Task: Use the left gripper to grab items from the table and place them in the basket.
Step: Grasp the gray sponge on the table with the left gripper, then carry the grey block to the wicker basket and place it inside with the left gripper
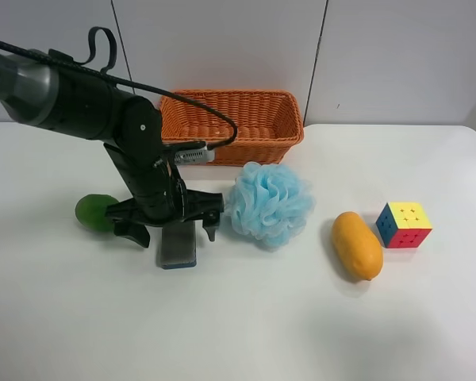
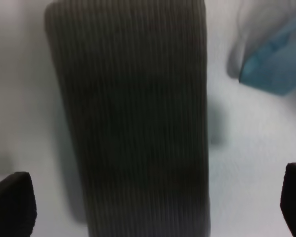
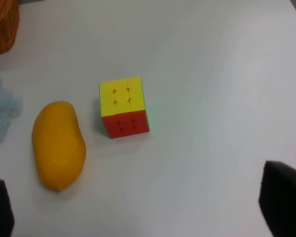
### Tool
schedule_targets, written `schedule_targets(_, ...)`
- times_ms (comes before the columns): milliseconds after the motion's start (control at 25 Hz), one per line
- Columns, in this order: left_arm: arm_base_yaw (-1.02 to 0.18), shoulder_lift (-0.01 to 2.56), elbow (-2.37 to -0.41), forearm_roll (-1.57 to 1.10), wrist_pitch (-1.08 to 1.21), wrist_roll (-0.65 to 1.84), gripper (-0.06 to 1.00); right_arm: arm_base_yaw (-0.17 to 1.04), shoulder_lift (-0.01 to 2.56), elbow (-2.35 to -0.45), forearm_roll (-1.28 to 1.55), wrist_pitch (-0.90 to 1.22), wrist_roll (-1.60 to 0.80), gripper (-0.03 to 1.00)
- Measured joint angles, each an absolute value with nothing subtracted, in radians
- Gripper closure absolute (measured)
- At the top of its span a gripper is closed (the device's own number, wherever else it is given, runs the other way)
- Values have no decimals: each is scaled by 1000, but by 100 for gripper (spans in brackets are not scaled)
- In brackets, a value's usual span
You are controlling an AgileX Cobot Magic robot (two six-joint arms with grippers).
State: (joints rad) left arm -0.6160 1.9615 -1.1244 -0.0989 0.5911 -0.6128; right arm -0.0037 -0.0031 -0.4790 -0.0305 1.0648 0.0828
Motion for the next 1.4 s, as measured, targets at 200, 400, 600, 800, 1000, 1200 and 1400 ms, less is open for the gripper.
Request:
schedule_targets(200,-616,1998,-1124,-99,533,-613,-5,-4,-3,-479,-31,1065,83,-2)
schedule_targets(400,-616,2011,-1128,-98,520,-613,1,-4,-3,-479,-31,1065,83,-2)
schedule_targets(600,-616,2015,-1128,-97,516,-613,19,-4,-3,-479,-31,1065,83,-2)
schedule_targets(800,-616,2018,-1128,-92,509,-613,39,-4,-3,-479,-31,1065,83,-2)
schedule_targets(1000,-616,2018,-1128,-93,506,-613,39,-4,-3,-479,-31,1065,83,-2)
schedule_targets(1200,-616,2012,-1128,-93,513,-613,39,-4,-3,-479,-31,1065,83,-2)
schedule_targets(1400,-616,1949,-1128,-79,561,-613,39,-4,-3,-479,-31,1065,83,-2)
